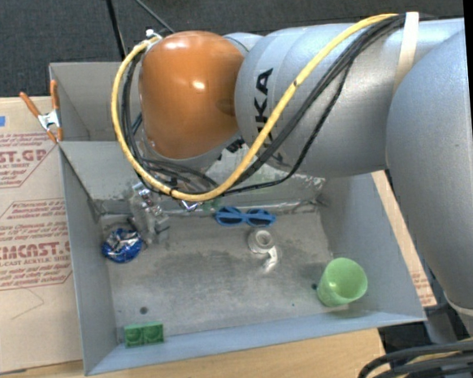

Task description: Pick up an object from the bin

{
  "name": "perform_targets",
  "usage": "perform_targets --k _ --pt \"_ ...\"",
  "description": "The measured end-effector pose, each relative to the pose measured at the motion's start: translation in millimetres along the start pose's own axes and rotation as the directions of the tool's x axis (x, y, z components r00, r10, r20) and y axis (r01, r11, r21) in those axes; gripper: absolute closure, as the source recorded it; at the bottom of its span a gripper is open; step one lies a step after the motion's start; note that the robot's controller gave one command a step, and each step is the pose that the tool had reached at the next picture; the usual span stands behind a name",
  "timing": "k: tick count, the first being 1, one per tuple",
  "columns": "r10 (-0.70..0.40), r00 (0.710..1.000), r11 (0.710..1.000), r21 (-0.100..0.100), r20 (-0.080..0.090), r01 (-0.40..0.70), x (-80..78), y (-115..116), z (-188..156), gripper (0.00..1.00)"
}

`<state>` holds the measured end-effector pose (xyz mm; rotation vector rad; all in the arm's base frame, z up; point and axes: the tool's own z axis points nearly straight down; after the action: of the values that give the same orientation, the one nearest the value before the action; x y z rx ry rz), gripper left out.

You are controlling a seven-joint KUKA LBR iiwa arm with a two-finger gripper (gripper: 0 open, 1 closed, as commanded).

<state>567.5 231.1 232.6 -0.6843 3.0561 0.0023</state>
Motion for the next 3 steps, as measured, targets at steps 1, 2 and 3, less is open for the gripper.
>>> perform_targets --k 1,2,3 --pt "-0.306 0.952 0.952 -0.002 -0.003 0.306 34.0 19 -51 1.00" --pt "-0.390 0.921 0.921 -0.009 -0.014 0.390 56.6 19 42 1.00" --pt "-0.246 0.969 0.969 -0.006 -0.011 0.246 56.9 26 92 1.00"
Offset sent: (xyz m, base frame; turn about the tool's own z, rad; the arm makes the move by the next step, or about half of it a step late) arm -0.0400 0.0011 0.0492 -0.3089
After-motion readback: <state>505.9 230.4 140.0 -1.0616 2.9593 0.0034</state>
